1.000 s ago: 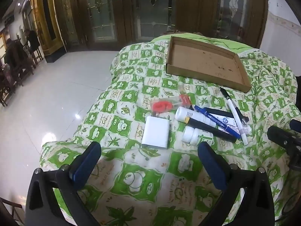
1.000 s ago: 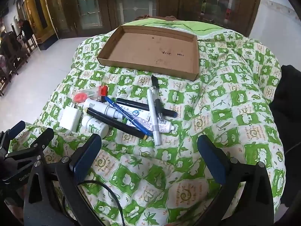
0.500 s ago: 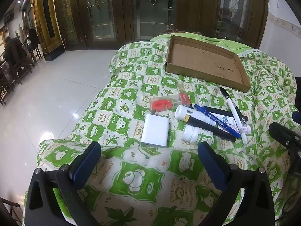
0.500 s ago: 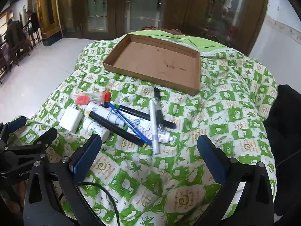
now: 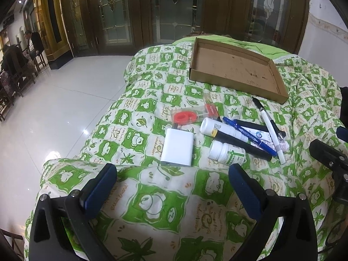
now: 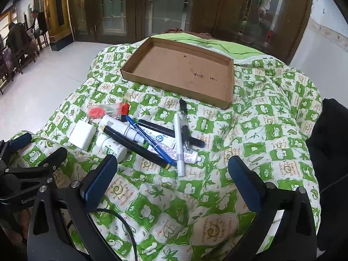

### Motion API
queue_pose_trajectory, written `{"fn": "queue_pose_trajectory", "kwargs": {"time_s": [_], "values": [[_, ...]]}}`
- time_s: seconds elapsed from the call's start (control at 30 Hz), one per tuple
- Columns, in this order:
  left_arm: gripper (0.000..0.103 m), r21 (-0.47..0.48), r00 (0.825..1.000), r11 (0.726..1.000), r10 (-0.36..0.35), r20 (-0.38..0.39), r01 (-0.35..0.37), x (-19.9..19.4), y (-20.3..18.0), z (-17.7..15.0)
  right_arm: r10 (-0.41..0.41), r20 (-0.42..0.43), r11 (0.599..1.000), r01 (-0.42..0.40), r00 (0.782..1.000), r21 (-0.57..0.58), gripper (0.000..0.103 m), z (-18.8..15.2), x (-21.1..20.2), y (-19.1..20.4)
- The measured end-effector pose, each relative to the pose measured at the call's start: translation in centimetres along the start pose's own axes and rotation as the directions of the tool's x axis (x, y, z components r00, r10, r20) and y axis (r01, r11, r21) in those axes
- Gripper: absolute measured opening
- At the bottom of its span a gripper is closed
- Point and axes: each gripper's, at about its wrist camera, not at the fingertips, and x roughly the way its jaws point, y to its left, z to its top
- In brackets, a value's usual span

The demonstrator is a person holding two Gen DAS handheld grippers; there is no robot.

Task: Organize rigid objects

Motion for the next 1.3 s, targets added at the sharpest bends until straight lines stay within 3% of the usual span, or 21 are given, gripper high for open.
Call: {"fn": "queue_pose_trajectory", "kwargs": {"time_s": [1.3], "values": [[0.103,-0.005,1.0,1.0,-0.003,0.0,0.003,0.3,0.3,0.0,0.048,-0.076,0.998,-0.045,0.996,0.039,0.103,-0.4,1.3,-0.4]]}}
